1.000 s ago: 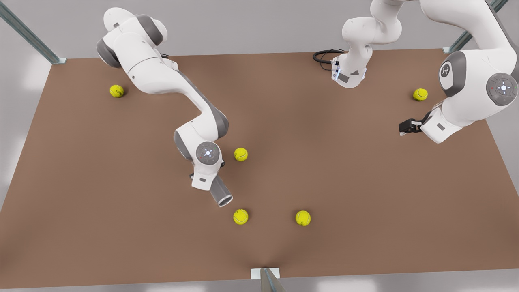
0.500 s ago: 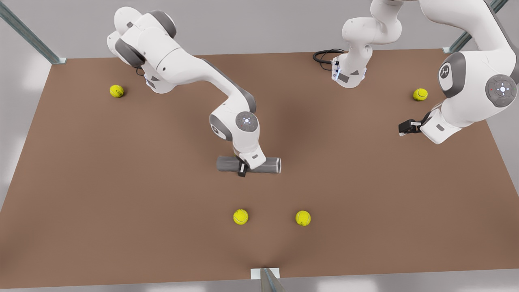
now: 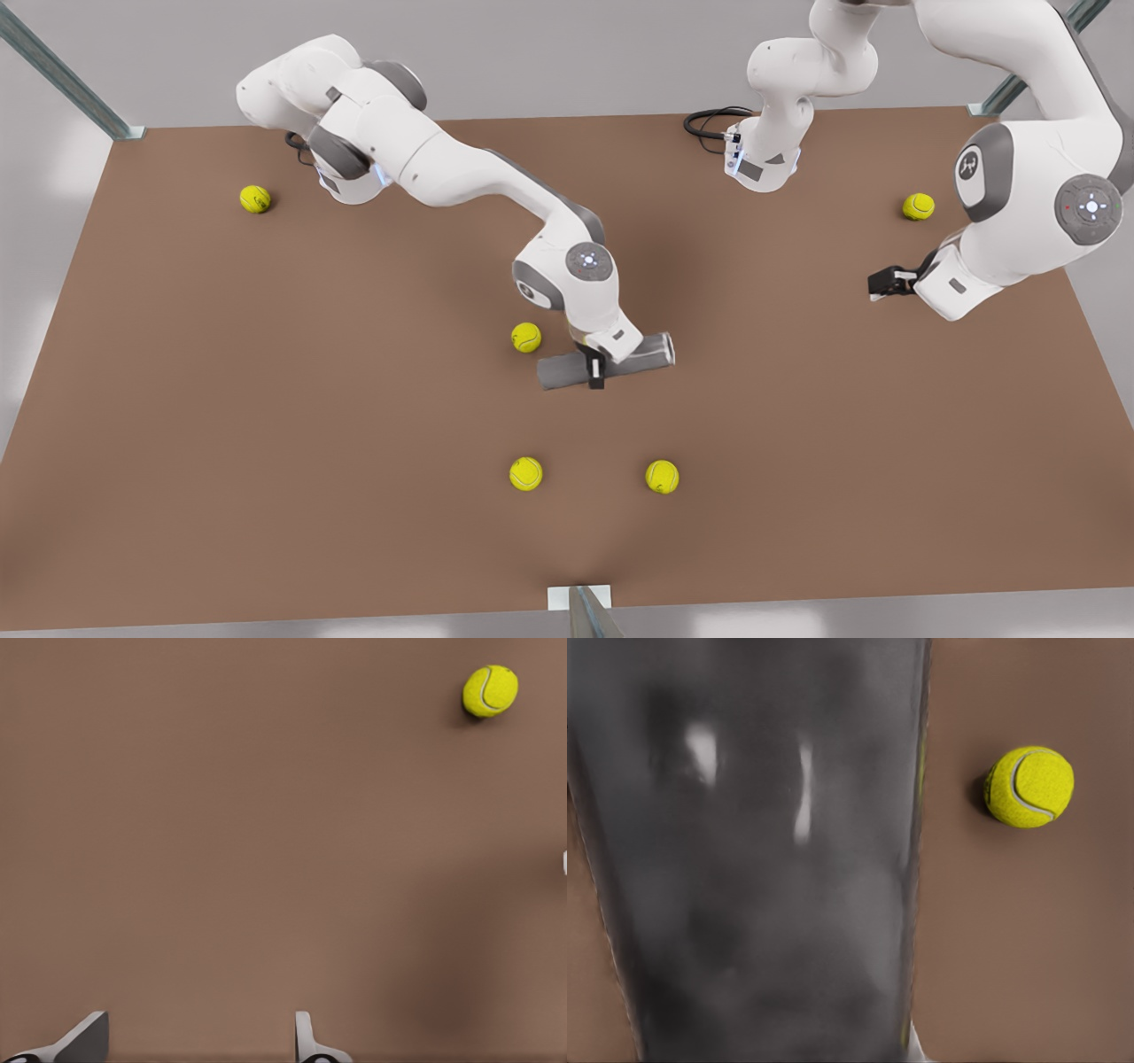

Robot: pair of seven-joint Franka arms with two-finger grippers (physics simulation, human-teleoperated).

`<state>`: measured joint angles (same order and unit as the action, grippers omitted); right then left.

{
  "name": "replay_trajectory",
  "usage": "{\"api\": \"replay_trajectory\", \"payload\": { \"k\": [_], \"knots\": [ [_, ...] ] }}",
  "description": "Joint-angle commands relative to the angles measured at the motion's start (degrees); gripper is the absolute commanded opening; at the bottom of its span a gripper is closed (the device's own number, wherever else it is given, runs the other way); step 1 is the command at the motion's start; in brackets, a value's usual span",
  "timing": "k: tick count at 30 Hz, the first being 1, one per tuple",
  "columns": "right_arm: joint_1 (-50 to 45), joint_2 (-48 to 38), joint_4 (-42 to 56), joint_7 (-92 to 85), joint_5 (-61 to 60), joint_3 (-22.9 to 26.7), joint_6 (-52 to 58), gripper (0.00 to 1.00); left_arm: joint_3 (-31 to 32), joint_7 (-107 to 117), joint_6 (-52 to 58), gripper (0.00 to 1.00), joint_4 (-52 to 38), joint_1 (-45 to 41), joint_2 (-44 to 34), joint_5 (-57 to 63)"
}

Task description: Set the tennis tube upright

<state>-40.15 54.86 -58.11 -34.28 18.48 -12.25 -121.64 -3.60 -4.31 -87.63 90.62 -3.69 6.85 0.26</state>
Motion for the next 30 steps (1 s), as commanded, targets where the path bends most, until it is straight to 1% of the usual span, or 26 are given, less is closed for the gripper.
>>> {"api": "replay_trajectory", "payload": {
  "k": [1,2,3,6,8,9,10,12,13,14,15,16,17,18,19,20,21,22,24,26,28,30],
  "knots": [
    [-0.1,0.2,0.2,0.1,-0.3,0.1,0.0,0.84,0.0,0.0,0.0,1.00,0.0,0.0,0.0,0.0],
    [-0.2,0.8,0.8,0.7,-0.5,0.2,0.0,0.97,0.0,0.0,0.0,1.00,0.0,0.0,0.0,0.0],
    [-0.3,0.9,0.8,0.8,-0.5,0.2,-0.1,0.99,0.0,0.0,-0.1,1.00,0.0,0.0,0.0,0.0],
    [-0.3,1.1,0.8,0.8,-0.6,0.1,-0.4,1.00,0.0,0.0,-0.2,1.00,0.0,0.0,0.4,0.0],
    [0.2,0.7,0.7,0.8,-3.4,0.1,0.5,1.00,0.0,0.0,-0.2,1.00,0.0,0.0,0.4,0.0],
    [0.4,0.1,0.7,0.8,-3.4,0.1,4.0,1.00,0.0,0.0,-0.2,1.00,0.0,0.0,0.4,0.0],
    [0.9,-2.3,0.8,2.6,-3.5,-0.1,9.0,1.00,0.0,0.0,-0.3,1.00,0.0,0.0,0.4,0.0],
    [1.0,-10.7,0.8,19.5,-3.3,0.4,22.3,1.00,0.0,0.0,-0.4,1.00,0.0,0.3,1.8,-2.3],
    [6.1,-17.3,-1.2,24.3,-3.8,-0.3,27.0,1.00,-0.4,0.1,0.0,1.00,0.0,2.7,4.7,-9.8],
    [13.7,-23.8,-8.8,25.2,-7.7,-0.8,27.1,1.00,-0.9,-0.6,0.6,1.00,0.0,4.7,8.6,-18.5],
    [20.6,-28.1,-13.6,25.4,-8.8,-0.9,27.2,1.00,-1.0,-3.9,1.0,1.00,0.0,5.6,12.0,-24.8],
    [27.0,-34.8,-21.9,29.8,-8.8,-0.8,27.2,1.00,-1.0,-8.2,0.8,1.00,1.8,6.9,16.0,-34.1],
    [31.6,-39.1,-27.7,34.0,-9.0,-0.9,26.6,1.00,-1.0,-8.3,0.9,1.00,1.9,8.1,20.6,-43.2],
    [36.5,-43.1,-30.6,38.1,-13.1,-0.9,28.1,1.00,-1.0,-8.4,0.1,1.00,1.9,8.2,24.3,-50.5],
    [37.0,-45.0,-29.9,45.8,-13.4,-0.8,33.3,1.00,-0.9,-8.7,-5.0,1.00,4.6,8.1,25.5,-56.4],
    [39.0,-47.2,-29.7,45.6,-13.4,-0.8,35.6,1.00,-0.5,-10.3,-10.5,1.00,7.2,7.6,26.1,-61.0],
    [40.5,-49.9,-29.7,43.0,-13.1,-0.8,37.4,1.00,-0.2,-12.2,-13.4,1.00,7.4,7.1,28.5,-65.3],
    [40.7,-49.8,-29.0,43.5,-13.1,-0.8,37.4,1.00,1.1,-18.7,-15.6,1.00,7.3,7.2,31.6,-68.7],
    [41.8,-49.3,-28.3,43.5,-13.2,-0.6,36.3,1.00,1.9,-26.0,-22.7,1.00,7.3,1.9,34.8,-74.4],
    [45.0,-47.8,-28.2,39.3,-13.2,-0.6,33.8,1.00,2.5,-27.8,-25.8,1.00,7.3,0.5,35.5,-74.9],
    [46.9,-45.2,-22.9,37.6,-13.7,-0.4,34.1,1.00,5.1,-29.1,-29.4,1.00,7.4,0.7,36.0,-75.3],
    [46.5,-45.0,-22.6,37.7,-14.3,-0.5,33.7,1.00,5.9,-29.1,-29.8,1.00,8.4,0.7,36.0,-78.1]
  ]
}}
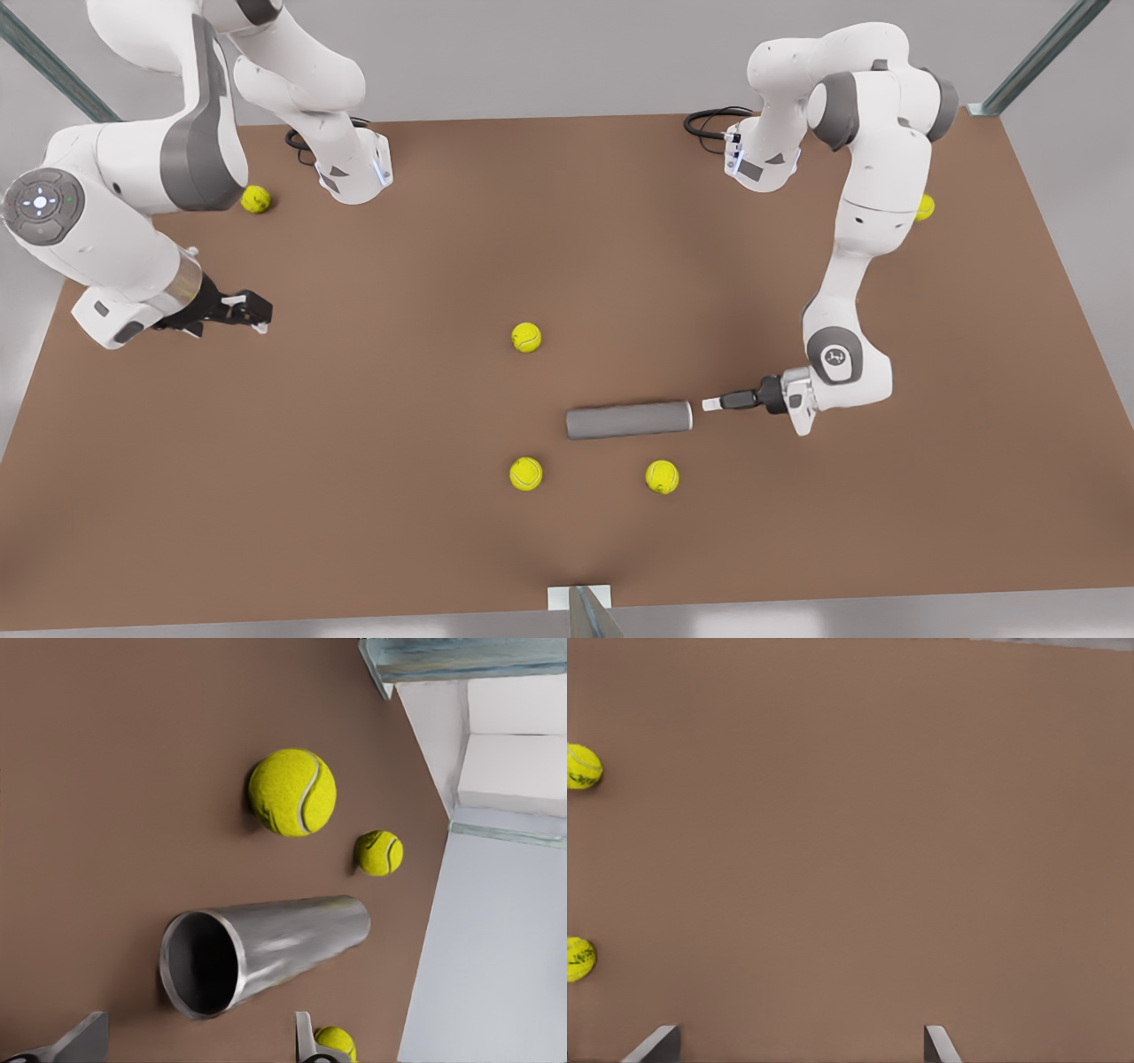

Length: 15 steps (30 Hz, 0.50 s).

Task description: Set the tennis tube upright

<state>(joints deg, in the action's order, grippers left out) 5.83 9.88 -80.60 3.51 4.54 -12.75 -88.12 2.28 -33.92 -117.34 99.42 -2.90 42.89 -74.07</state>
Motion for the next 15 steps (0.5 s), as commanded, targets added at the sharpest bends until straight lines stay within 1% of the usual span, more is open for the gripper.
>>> {"api": "replay_trajectory", "payload": {
  "k": [1,3,5,6,12,15],
  "knots": [
    [0.8,0.0,0.0,0.0,0.0,0.0,-0.1,1.00,0.0,-0.4,0.0,1.00,0.1,0.0,0.0,-5.3],
    [1.0,0.5,0.0,-0.4,-0.1,0.0,-0.8,1.00,1.8,-1.2,-0.1,1.00,-0.1,1.1,0.9,-5.4],
    [1.0,0.5,0.0,-0.4,0.1,0.0,-0.7,1.00,1.9,-3.5,0.0,1.00,-0.4,1.1,2.1,-7.0],
    [1.0,0.5,0.0,-0.4,0.2,0.0,-0.7,1.00,2.6,-4.8,-0.1,1.00,-1.2,1.1,2.7,-8.4],
    [2.0,0.4,0.0,-0.3,0.4,0.2,-0.7,1.00,3.4,-5.7,-0.1,1.00,-6.9,1.0,6.7,-7.8],
    [2.4,0.2,0.1,-0.2,0.6,0.2,-0.7,1.00,4.7,-5.7,-0.9,1.00,-7.7,1.0,7.6,-7.9]
  ]
}}
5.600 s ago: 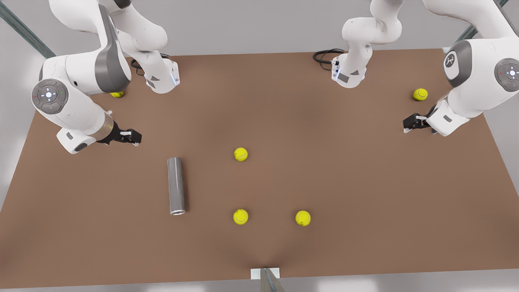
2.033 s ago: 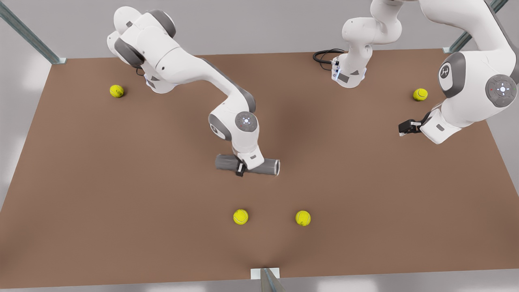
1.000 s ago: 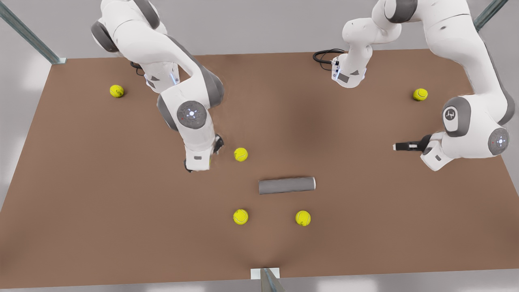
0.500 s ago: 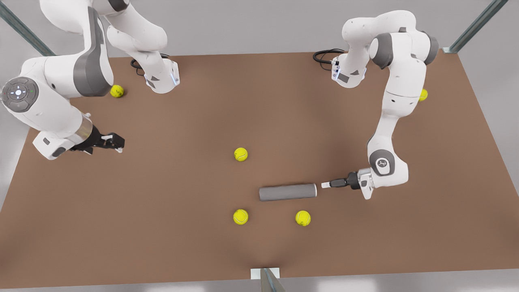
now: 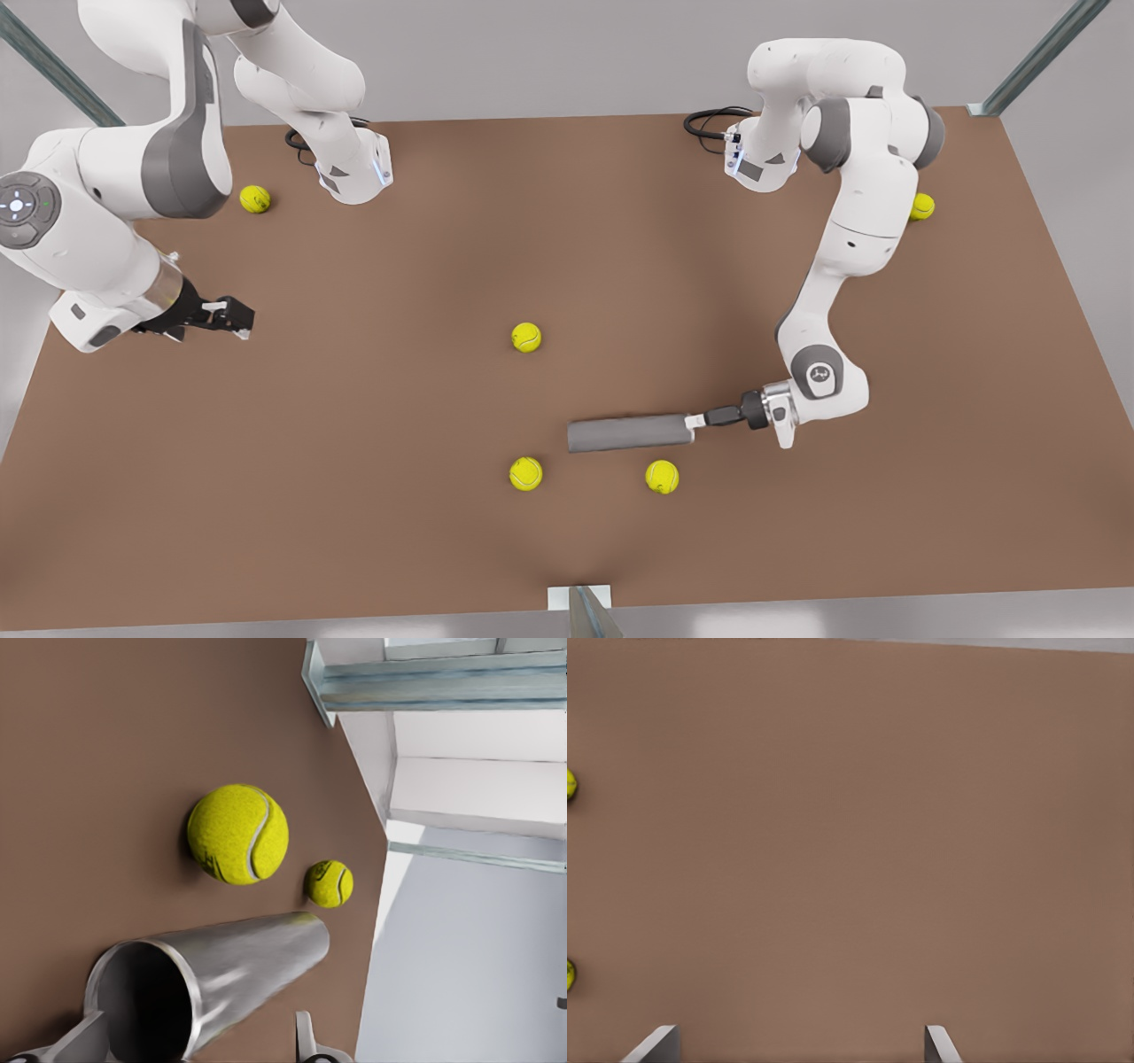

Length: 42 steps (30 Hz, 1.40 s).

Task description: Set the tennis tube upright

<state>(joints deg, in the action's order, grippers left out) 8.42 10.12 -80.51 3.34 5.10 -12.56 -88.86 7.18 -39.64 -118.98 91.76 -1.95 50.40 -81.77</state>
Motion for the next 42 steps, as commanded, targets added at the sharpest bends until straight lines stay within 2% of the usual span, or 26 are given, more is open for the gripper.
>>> {"api": "replay_trajectory", "payload": {
  "k": [1,15,16,19,21,26,28,34,37,39,42],
  "knots": [
    [-0.2,0.0,0.0,0.0,0.0,0.0,0.0,1.00,0.0,0.0,-0.1,1.00,0.0,0.0,0.0,-0.2],
    [-4.8,0.5,1.3,0.3,8.3,-0.6,-0.1,1.00,2.8,0.0,-1.3,1.00,-1.4,-0.2,1.3,-0.2],
    [-5.2,0.5,1.3,0.3,8.3,-0.5,-0.1,1.00,3.2,0.0,-1.4,0.97,-1.4,-0.2,1.3,-0.1],
    [-6.3,0.6,1.3,0.4,9.2,-0.5,-0.1,1.00,3.6,0.1,-1.7,0.79,-1.4,-0.3,1.4,-0.2],
    [-6.3,1.0,1.4,0.4,9.2,-0.5,-0.2,1.00,3.6,0.1,-1.9,0.72,-1.4,-0.6,1.5,-0.2],
    [-6.2,1.0,1.6,0.5,9.3,-0.5,-0.3,1.00,3.6,0.1,-1.9,0.63,-1.4,-0.6,1.7,-0.3],
    [-6.3,1.1,1.5,0.5,9.1,-0.6,-1.9,1.00,3.6,0.2,-1.9,0.57,-1.4,-0.6,1.7,-0.2],
    [-6.3,1.4,1.6,0.6,9.1,-0.6,-2.7,1.00,3.6,0.7,-1.9,0.48,-2.0,-0.6,1.7,-0.1],
    [-6.3,1.5,1.6,0.8,7.3,-0.6,-3.3,1.00,3.6,0.9,-1.6,0.46,-2.0,-0.6,1.5,0.0],
    [-5.6,2.4,1.9,0.7,1.0,-0.4,-4.5,1.00,3.6,0.8,-1.4,0.45,-2.1,-0.6,1.3,-0.1],
    [-5.3,2.5,2.1,0.5,1.3,-0.2,-4.7,1.00,3.6,0.9,-1.3,0.45,-2.0,-0.6,0.8,0.2]
  ]
}}
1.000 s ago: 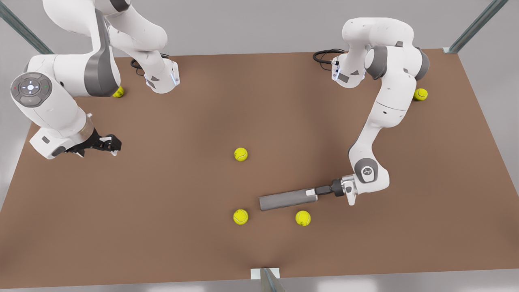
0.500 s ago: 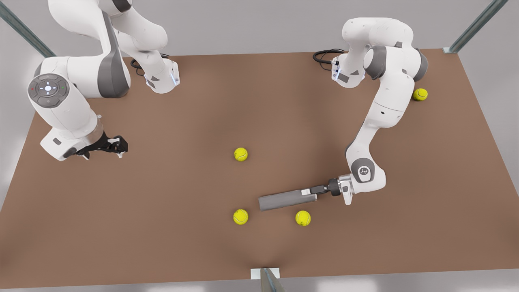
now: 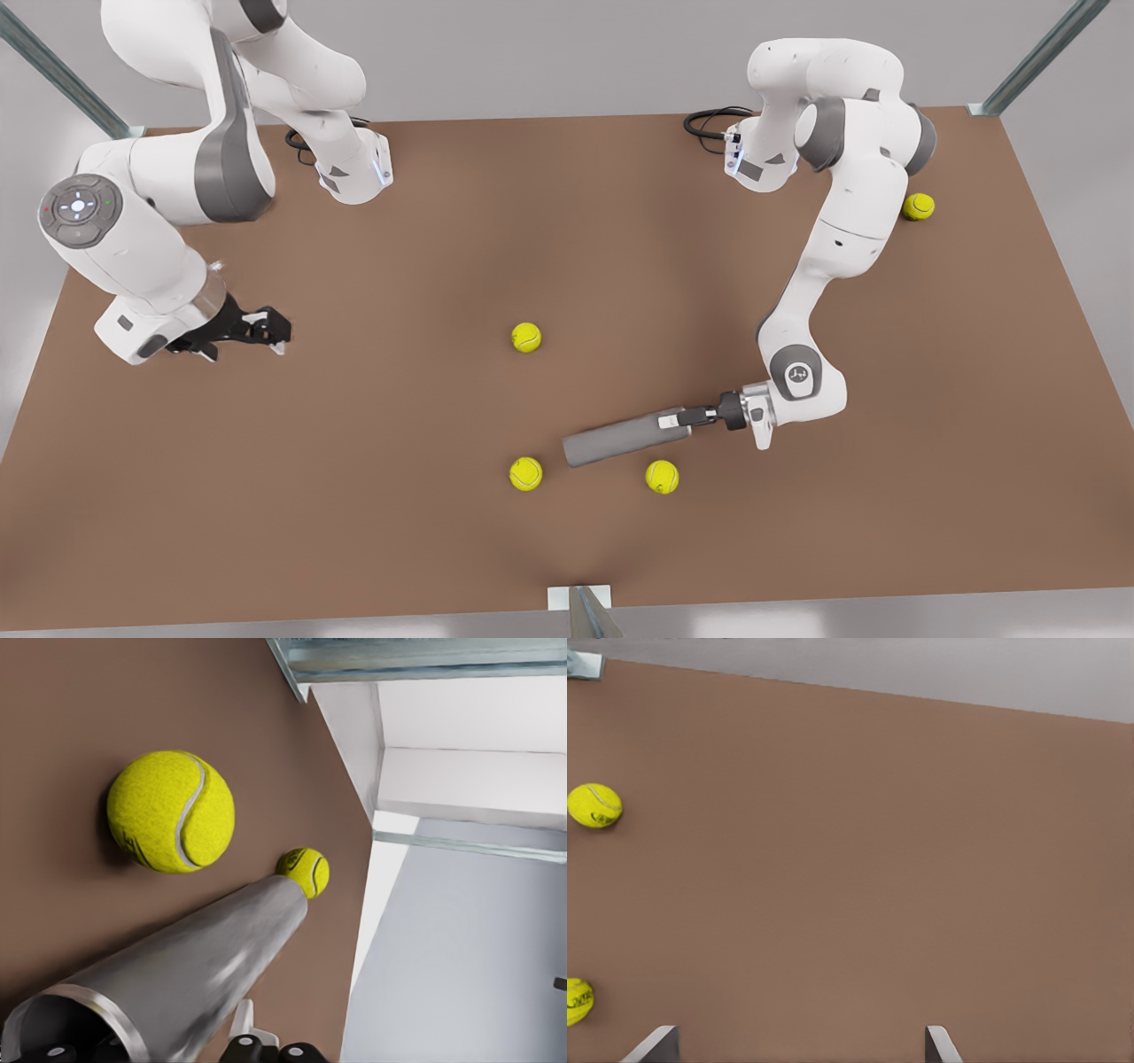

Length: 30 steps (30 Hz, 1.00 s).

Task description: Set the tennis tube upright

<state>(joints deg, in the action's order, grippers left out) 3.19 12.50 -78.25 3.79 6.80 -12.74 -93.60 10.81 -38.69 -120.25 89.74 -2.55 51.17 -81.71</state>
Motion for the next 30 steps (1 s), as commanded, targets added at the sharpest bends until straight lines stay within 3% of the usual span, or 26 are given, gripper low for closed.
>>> {"api": "replay_trajectory", "payload": {
  "k": [1,6,10,30],
  "knots": [
    [-0.3,0.2,0.0,0.1,0.1,0.0,-0.3,1.00,0.0,0.2,0.0,0.45,0.0,0.0,-0.1,0.7],
    [0.9,0.7,0.1,0.0,0.4,0.1,-3.4,1.00,0.0,1.7,0.1,0.37,0.0,0.0,-1.1,1.6],
    [1.2,0.8,0.1,0.1,0.3,0.1,-3.6,1.00,0.1,2.7,0.3,0.22,0.0,0.0,-1.2,2.3],
    [2.4,1.5,0.1,-0.6,0.4,-0.2,-7.2,1.00,-2.2,14.5,4.6,0.21,0.4,-0.4,-9.6,13.5]
  ]
}}
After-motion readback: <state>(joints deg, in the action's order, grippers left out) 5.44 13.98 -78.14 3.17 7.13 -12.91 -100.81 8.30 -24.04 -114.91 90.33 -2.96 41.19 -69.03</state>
